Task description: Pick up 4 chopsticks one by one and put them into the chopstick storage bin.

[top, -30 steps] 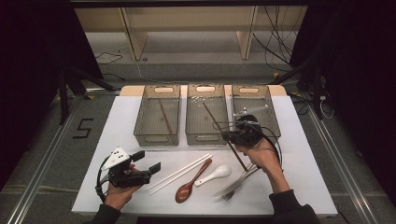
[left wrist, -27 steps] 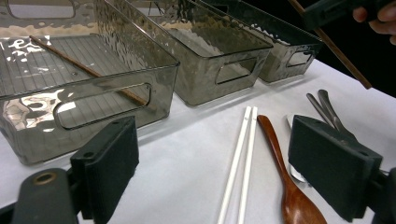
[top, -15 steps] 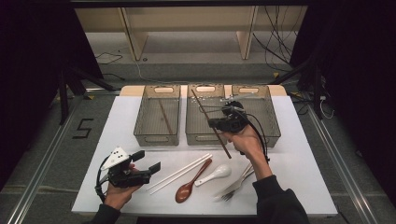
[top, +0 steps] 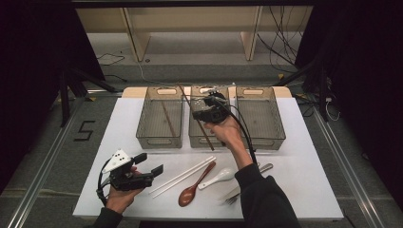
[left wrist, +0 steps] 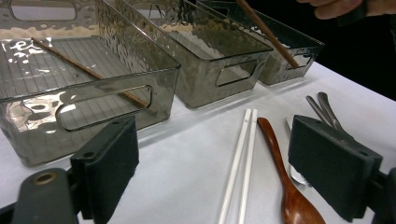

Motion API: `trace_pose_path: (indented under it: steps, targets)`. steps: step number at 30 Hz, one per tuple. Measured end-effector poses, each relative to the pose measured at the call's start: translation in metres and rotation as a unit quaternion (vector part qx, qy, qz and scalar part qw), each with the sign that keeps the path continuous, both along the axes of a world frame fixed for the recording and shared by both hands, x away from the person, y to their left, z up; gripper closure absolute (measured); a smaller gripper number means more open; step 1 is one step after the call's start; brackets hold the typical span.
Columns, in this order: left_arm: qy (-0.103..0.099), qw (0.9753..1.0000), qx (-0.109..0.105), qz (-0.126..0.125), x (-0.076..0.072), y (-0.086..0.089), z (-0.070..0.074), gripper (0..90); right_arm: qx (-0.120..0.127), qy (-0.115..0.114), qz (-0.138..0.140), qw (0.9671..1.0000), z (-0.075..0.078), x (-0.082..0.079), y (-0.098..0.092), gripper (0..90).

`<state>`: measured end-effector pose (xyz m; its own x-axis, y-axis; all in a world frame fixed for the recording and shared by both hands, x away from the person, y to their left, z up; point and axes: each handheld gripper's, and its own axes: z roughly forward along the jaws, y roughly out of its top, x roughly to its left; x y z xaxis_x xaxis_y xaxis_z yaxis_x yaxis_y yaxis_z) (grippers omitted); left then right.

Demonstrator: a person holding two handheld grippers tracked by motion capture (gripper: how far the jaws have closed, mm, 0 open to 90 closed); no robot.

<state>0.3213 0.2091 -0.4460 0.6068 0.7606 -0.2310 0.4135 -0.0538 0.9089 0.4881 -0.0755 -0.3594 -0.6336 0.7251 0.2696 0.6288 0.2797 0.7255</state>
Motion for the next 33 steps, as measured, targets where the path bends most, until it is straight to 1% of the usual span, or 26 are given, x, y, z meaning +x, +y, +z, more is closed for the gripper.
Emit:
trace_pose_path:
  steps: [7, 10, 17, 18, 21, 29, 33]
  targets:
    - [-0.001, 1.0, -0.001, -0.002, 0.0, 0.0, 0.001, 15.7, 0.015, 0.013, -0.005, 0.9998, 0.0, 0.019, 0.023, 85.6]
    - [-0.002, 1.0, -0.003, -0.004, -0.001, 0.0, 0.001, 15.7, 0.009, 0.011, -0.009, 0.9999, -0.002, 0.025, 0.032, 85.6]
    - [-0.003, 1.0, -0.001, -0.006, 0.0, -0.001, 0.001, 15.7, 0.013, 0.018, -0.017, 0.9996, -0.003, 0.038, 0.046, 85.6]
    - [-0.002, 1.0, -0.002, -0.006, 0.0, -0.001, 0.001, 15.7, 0.013, 0.022, -0.02, 0.9995, -0.003, 0.04, 0.048, 85.6]
    - [-0.002, 1.0, -0.003, -0.006, 0.0, -0.001, 0.001, 15.7, 0.011, 0.024, -0.024, 0.9994, -0.002, 0.047, 0.055, 85.6]
    - [-0.003, 1.0, -0.006, -0.007, 0.0, 0.0, 0.001, 15.7, 0.004, 0.03, -0.034, 0.999, -0.002, 0.06, 0.076, 85.6]
    - [-0.002, 0.9999, -0.01, -0.006, 0.0, 0.0, 0.002, 15.7, 0.005, 0.031, -0.037, 0.9988, -0.001, 0.064, 0.086, 85.6]
